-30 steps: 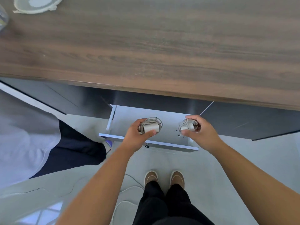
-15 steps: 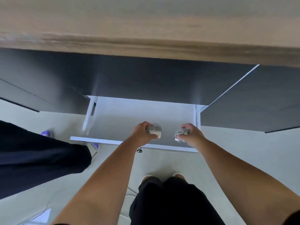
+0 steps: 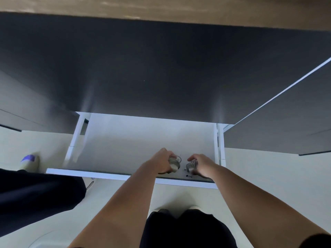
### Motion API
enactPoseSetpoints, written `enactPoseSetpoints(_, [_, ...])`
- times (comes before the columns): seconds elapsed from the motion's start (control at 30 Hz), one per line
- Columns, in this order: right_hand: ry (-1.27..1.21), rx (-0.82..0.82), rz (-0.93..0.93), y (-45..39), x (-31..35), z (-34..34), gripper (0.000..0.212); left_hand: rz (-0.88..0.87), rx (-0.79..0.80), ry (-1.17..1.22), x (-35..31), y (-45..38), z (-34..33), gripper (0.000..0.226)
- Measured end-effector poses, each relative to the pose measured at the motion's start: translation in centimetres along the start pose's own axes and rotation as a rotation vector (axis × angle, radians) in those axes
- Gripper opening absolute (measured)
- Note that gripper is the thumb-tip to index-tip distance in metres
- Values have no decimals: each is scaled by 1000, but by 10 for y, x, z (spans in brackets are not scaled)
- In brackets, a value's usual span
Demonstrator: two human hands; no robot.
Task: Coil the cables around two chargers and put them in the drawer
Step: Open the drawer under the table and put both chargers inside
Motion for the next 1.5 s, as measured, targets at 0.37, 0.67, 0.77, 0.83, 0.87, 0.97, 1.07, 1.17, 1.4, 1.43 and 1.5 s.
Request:
enactPoseSetpoints(0.37, [17, -5, -12, -3, -8, -5, 51, -18, 3, -31, -8, -12, -6, 69])
enactPoseSetpoints(0.67, [-95, -98, 108, 85, 12, 11, 39, -17, -144, 41, -9, 63, 9, 63])
enactPoseSetpoints(0.77, [-61, -148, 178, 120, 9, 0, 33, 34, -319, 28, 4, 110, 7, 43])
enactPoseSetpoints(0.83, [63, -182, 183, 132, 6, -8, 33, 73, -454, 46, 15, 138, 0, 34])
enactPoseSetpoints(0.87, [155, -206, 158, 135, 4, -10, 31, 93, -498, 30, 21, 148, -4, 31])
enactPoseSetpoints(0.97, [353, -295, 110, 137, -4, -12, 24, 163, -494, -112, 36, 165, -13, 28])
enactPoseSetpoints(1.07, [402, -302, 134, 135, -8, -11, 18, 214, -453, -159, 43, 163, -6, 24])
enactPoseSetpoints(1.17, [453, -293, 145, 131, -10, -8, 15, 202, -402, -177, 40, 154, 6, 20])
enactPoseSetpoints(1.4, [274, -400, 83, 112, -1, 25, 13, 254, -534, -52, 24, 137, 31, 6])
enactPoseSetpoints(1.43, [244, -420, 69, 108, -1, 30, 14, 265, -551, -19, 22, 134, 35, 7])
enactPoseSetpoints(1.5, [197, -462, 39, 101, -1, 38, 14, 262, -587, 46, 18, 128, 41, 9])
Point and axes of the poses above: each hand's wrist, its own y-axis away from the middle knuckle, its own z-axis out of the back of the hand, x = y × z, the point moved 2 cm from there along -y, towards the middle knuckle, and after that the axes turned 11 degrees about x, right-handed, at the moved point
